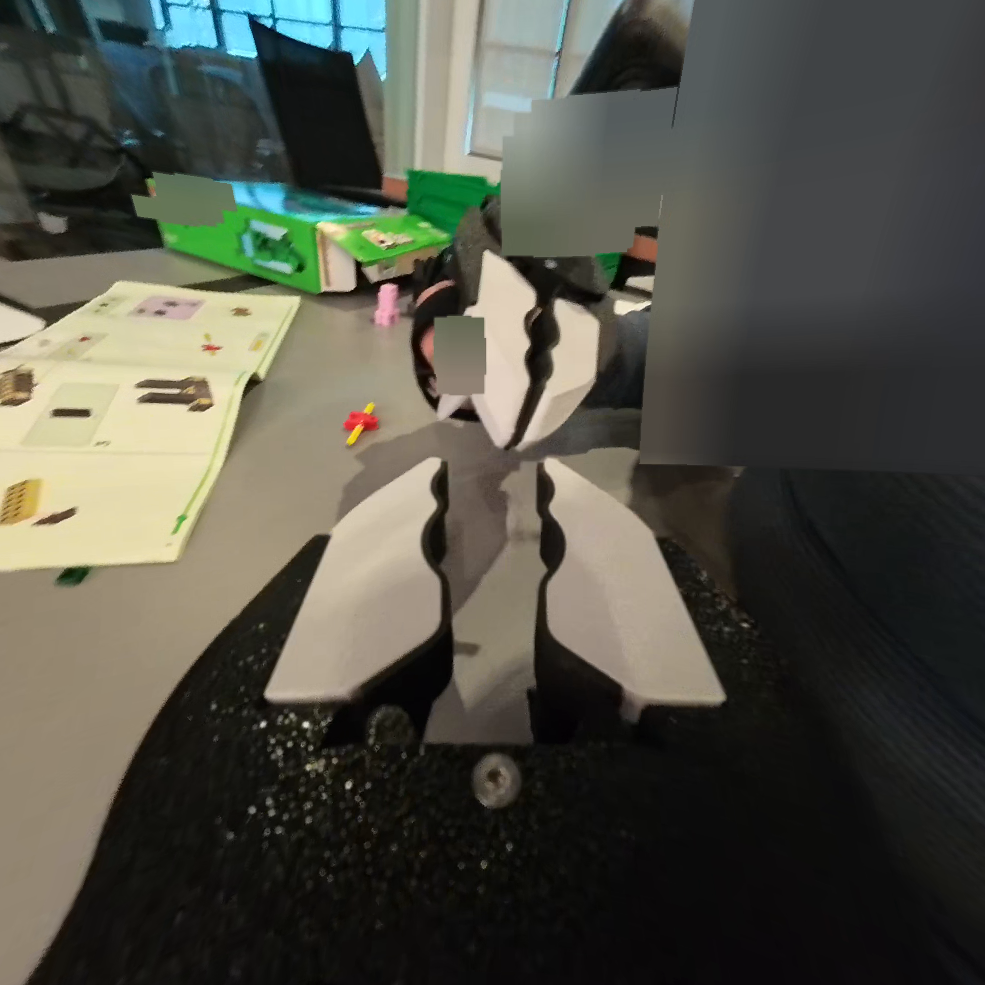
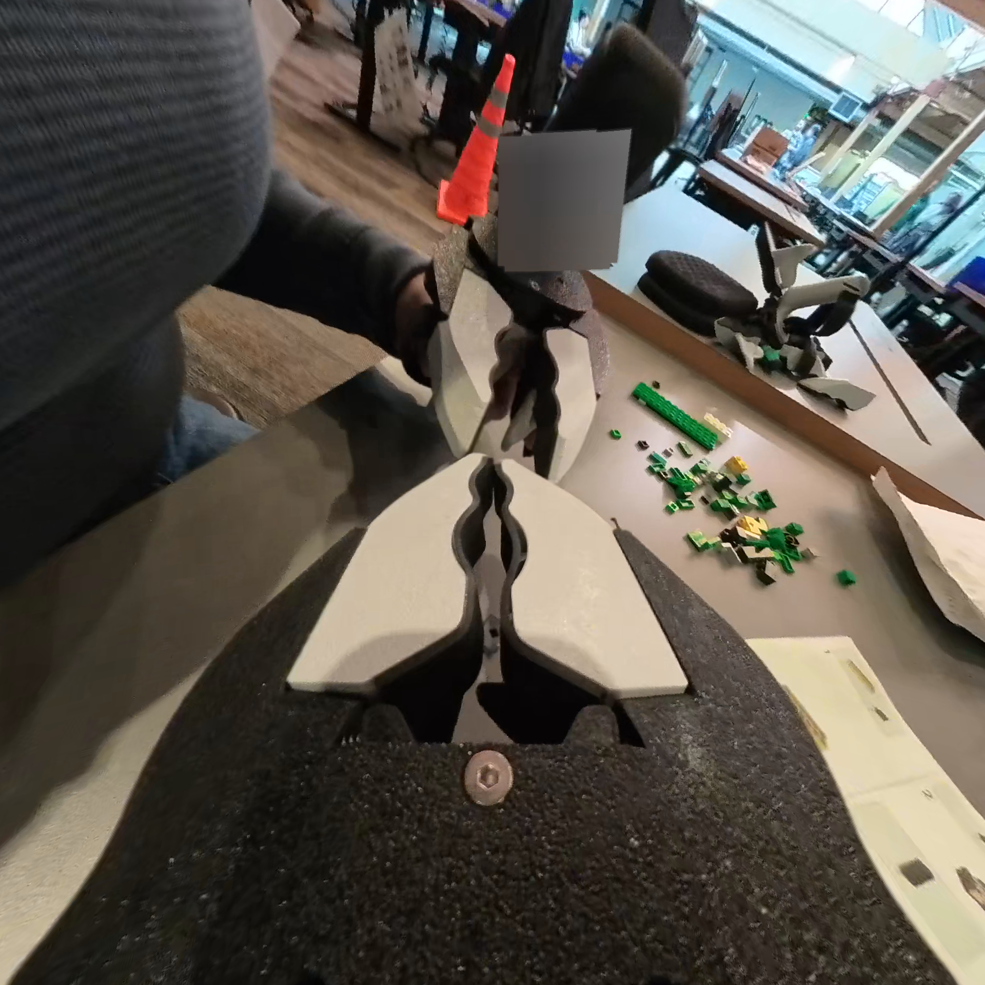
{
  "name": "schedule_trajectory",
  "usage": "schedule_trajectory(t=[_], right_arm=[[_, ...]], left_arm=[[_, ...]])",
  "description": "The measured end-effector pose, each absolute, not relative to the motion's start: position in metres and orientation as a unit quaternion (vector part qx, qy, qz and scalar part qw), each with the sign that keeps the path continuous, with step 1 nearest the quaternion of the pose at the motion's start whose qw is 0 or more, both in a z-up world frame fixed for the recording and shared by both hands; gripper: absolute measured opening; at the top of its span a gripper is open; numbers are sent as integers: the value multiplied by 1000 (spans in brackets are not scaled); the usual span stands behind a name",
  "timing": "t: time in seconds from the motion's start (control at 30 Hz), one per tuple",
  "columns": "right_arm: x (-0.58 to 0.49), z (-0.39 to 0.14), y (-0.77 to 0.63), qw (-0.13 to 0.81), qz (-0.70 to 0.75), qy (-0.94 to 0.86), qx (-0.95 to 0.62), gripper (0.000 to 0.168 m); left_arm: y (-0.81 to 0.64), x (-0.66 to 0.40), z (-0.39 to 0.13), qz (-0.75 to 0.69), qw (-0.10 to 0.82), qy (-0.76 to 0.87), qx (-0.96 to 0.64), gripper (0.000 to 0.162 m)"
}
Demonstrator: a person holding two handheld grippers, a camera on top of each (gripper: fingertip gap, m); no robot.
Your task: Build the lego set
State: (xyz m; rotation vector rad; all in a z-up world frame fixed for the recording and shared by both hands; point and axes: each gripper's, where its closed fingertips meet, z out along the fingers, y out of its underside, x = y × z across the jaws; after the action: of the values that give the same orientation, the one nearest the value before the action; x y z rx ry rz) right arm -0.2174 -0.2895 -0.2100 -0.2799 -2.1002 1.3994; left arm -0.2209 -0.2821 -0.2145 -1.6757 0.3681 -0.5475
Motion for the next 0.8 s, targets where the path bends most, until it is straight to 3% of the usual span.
schedule_trajectory(t=[0.2,0.47,0.63,0.8], right_arm=[[-229,-227,-274,295,478,-812,-156,0],[-210,-260,-279,186,421,-857,-230,0],[-182,-273,-308,75,423,-861,-274,20],[-175,-296,-321,71,393,-857,-325,19]], left_arm=[[-281,-231,-229,-203,603,150,-757,32],[-285,-249,-229,-139,601,119,-778,22],[-288,-248,-221,-138,615,109,-769,21],[-296,-241,-219,-120,620,114,-767,20]])
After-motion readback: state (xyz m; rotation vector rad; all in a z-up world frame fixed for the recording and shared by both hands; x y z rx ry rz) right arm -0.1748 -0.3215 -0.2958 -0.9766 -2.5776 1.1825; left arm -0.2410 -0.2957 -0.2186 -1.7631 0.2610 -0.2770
